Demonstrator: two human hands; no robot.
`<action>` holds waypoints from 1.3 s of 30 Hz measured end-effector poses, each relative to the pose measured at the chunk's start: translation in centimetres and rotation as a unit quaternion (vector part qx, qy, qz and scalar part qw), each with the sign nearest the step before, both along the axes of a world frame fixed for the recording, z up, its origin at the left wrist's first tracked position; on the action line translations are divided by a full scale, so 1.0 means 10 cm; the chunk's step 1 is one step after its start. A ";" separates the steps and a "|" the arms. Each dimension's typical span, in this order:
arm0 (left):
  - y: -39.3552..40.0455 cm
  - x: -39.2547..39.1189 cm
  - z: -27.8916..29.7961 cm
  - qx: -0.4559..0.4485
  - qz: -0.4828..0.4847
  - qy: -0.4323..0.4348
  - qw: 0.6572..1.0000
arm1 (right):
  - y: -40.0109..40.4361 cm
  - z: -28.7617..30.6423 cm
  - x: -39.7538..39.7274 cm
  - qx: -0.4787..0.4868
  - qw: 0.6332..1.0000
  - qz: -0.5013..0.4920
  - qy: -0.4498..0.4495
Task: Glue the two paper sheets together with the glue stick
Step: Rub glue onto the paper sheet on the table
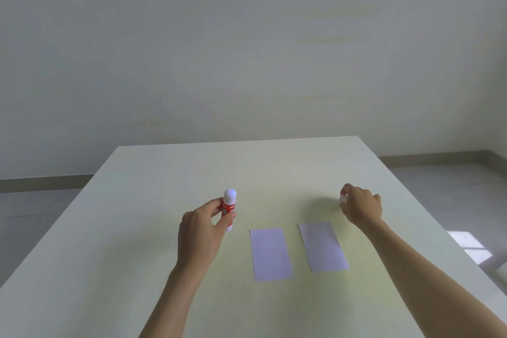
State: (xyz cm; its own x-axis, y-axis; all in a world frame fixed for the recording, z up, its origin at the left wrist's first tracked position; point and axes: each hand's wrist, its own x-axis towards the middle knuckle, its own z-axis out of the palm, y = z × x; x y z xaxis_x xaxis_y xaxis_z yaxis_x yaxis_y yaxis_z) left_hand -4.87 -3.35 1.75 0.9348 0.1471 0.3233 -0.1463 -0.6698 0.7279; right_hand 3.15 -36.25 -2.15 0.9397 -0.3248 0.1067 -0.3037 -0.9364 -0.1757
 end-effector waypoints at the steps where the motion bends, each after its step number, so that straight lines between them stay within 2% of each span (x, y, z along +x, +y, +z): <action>1: -0.01 -0.01 0.00 -0.002 -0.001 0.002 1.000 | 0.00 -0.01 -0.01 -0.006 1.000 0.004 -0.002; 5: -0.06 -0.03 0.03 -0.003 -0.008 0.005 1.000 | -0.01 -0.01 -0.04 -0.007 1.000 0.010 0.000; 9: -0.11 -0.02 0.07 -0.037 -0.015 -0.006 0.999 | 0.04 0.14 -0.14 0.041 0.999 0.027 0.004; 11: -0.15 -0.02 0.06 -0.098 -0.017 0.004 0.995 | 0.23 0.27 -0.28 0.121 0.989 0.051 -0.064; 12: -0.19 -0.01 0.06 -0.139 -0.019 0.018 0.990 | 0.38 0.32 -0.38 0.195 0.973 0.076 -0.098; 14: -0.30 -0.03 0.04 -0.222 -0.030 0.050 0.973 | 0.73 0.40 -0.63 0.390 0.905 0.136 -0.101; 16: -0.43 -0.07 0.00 -0.289 -0.055 0.067 0.953 | 1.06 0.44 -0.87 0.555 0.810 0.188 -0.024; 17: -0.49 -0.09 -0.02 -0.316 -0.067 0.072 0.944 | 1.19 0.43 -0.96 0.609 0.767 0.202 0.009; 19: -0.54 -0.11 -0.07 -0.333 -0.080 0.084 0.936 | 1.34 0.38 -1.04 0.669 0.718 0.192 0.026; 21: -0.52 -0.11 -0.14 -0.267 -0.091 0.091 0.955 | 1.37 0.31 -1.05 0.721 0.676 0.151 0.012; 23: -0.42 -0.08 -0.20 -0.158 -0.124 0.104 0.974 | 1.32 0.28 -1.01 0.779 0.615 0.120 -0.009; 25: -0.27 -0.03 -0.27 -0.055 -0.185 0.138 0.971 | 1.22 0.29 -0.95 0.827 0.556 0.071 -0.045; 26: -0.19 0.00 -0.31 -0.004 -0.215 0.160 0.963 | 1.17 0.29 -0.91 0.840 0.537 0.042 -0.066; 27: -0.13 0.02 -0.35 0.048 -0.238 0.173 0.955 | 1.12 0.29 -0.88 0.842 0.532 0.017 -0.088; 29: -0.07 0.05 -0.45 0.123 -0.261 0.175 0.941 | 1.07 0.26 -0.82 0.818 0.562 -0.011 -0.121; 34: -0.12 0.07 -0.66 0.151 -0.271 0.156 0.938 | 1.25 0.10 -0.74 0.685 0.716 0.021 -0.132; 36: -0.13 0.08 -0.73 0.159 -0.265 0.149 0.939 | 1.36 0.04 -0.72 0.637 0.760 0.044 -0.121; 39: -0.14 0.10 -0.78 0.176 -0.259 0.139 0.940 | 1.47 -0.04 -0.68 0.584 0.802 0.060 -0.114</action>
